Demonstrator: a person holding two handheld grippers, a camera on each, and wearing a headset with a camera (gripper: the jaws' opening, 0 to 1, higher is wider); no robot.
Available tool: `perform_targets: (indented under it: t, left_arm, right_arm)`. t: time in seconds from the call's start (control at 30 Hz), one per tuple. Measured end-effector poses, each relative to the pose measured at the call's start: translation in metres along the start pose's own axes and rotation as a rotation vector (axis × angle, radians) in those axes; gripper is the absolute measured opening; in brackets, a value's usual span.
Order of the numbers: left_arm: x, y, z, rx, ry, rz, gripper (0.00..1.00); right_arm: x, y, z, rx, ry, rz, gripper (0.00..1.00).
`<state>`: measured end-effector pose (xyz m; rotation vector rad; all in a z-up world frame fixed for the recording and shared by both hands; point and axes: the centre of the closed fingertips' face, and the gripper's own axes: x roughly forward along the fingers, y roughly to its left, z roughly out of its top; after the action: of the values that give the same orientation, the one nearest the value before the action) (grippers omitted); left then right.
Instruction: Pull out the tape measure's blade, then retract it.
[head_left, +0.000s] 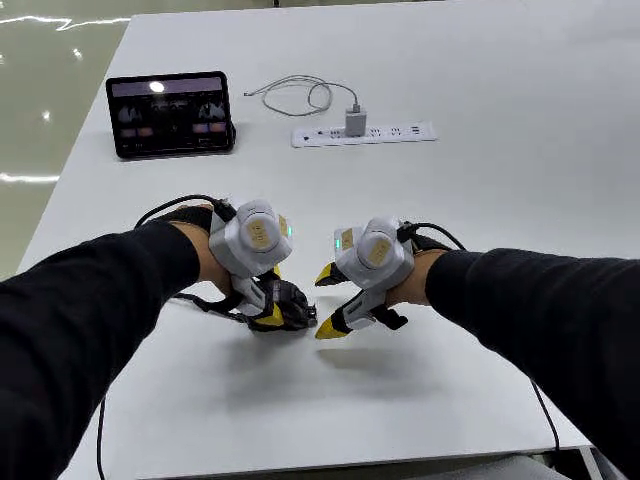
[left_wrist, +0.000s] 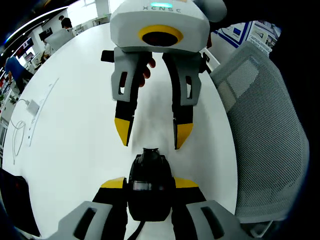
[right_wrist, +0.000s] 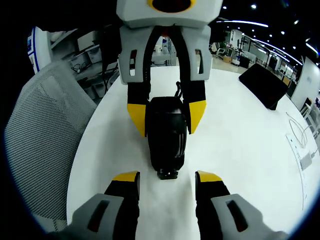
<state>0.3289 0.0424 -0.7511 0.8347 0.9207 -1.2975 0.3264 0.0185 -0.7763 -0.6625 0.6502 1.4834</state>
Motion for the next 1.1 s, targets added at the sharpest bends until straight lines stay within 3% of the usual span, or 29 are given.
perform_targets:
  t: [0.13, 0.4, 0.5, 0.6, 0.67, 0.8, 1.1]
  left_arm:
    - [0.0, 0.0, 0.0, -0.006, -0.006, -0.002, 0.29]
    - [0.0, 0.001, 0.0, -0.01, -0.015, 0.005, 0.29]
    - [0.001, 0.002, 0.0, -0.009, -0.015, 0.004, 0.29]
    - [0.001, 0.002, 0.0, -0.007, -0.013, 0.004, 0.29]
    - [0.001, 0.002, -0.001, -0.009, -0.012, 0.005, 0.29]
    - [0.0, 0.002, -0.001, -0.018, -0.033, 0.007, 0.3]
    - [0.001, 0.002, -0.001, -0.016, -0.025, 0.004, 0.29]
  right_arm:
    - [0.007, 0.005, -0.003, -0.03, 0.023, 0.015, 0.32]
    - [0.014, -0.002, -0.003, -0.055, 0.044, -0.019, 0.12]
    - [0.014, -0.002, -0.005, -0.038, 0.054, -0.009, 0.12]
    - [0.014, -0.001, -0.006, -0.069, 0.064, -0.009, 0.11]
    - [0.012, -0.002, -0.007, -0.021, 0.062, -0.01, 0.1]
    - [0.01, -0.001, -0.009, -0.018, 0.066, -0.008, 0.09]
    - [0.009, -0.001, -0.011, 0.0, 0.068, 0.001, 0.09]
